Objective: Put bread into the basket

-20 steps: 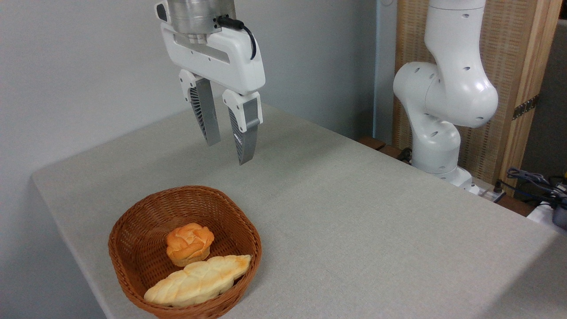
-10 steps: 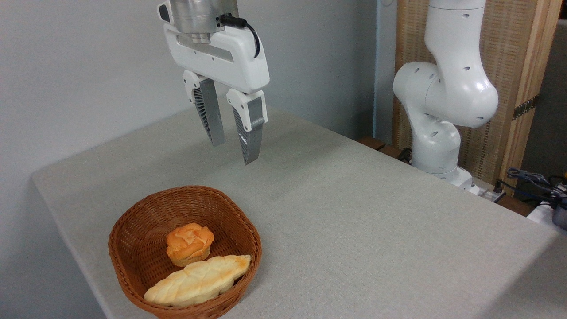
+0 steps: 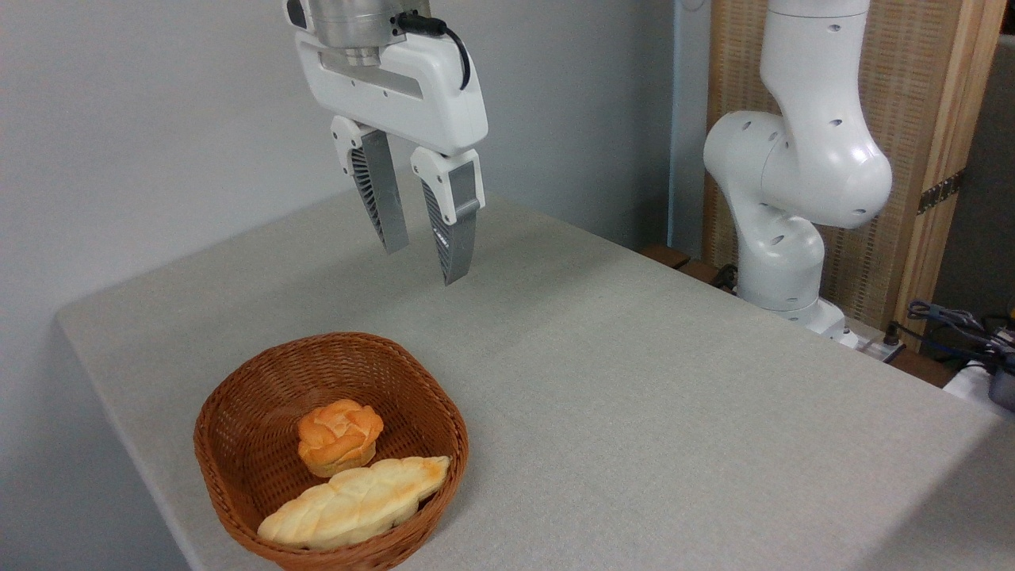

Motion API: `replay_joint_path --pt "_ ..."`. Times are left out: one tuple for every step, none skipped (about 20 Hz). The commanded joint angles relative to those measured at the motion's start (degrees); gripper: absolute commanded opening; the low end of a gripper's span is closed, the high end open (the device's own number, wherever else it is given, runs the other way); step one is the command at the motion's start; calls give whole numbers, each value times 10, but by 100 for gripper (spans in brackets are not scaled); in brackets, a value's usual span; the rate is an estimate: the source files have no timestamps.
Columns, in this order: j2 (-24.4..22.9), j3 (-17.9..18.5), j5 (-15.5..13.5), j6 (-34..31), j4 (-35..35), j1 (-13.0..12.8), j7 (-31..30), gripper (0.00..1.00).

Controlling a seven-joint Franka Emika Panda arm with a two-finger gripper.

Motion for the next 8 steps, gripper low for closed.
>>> replay_joint_path --pt "6 2 7 -17 15 -1 3 100" --pt "6 3 7 -17 14 -1 20 100" --pt "6 8 7 -18 15 -1 44 100" --pt "6 11 7 -19 15 -1 53 100" --pt "6 12 5 -23 15 -1 53 100" --pt "6 12 4 -25 15 -1 50 100" --pt "6 12 4 -25 15 -1 49 100" --pt "6 12 4 -25 14 -1 49 100"
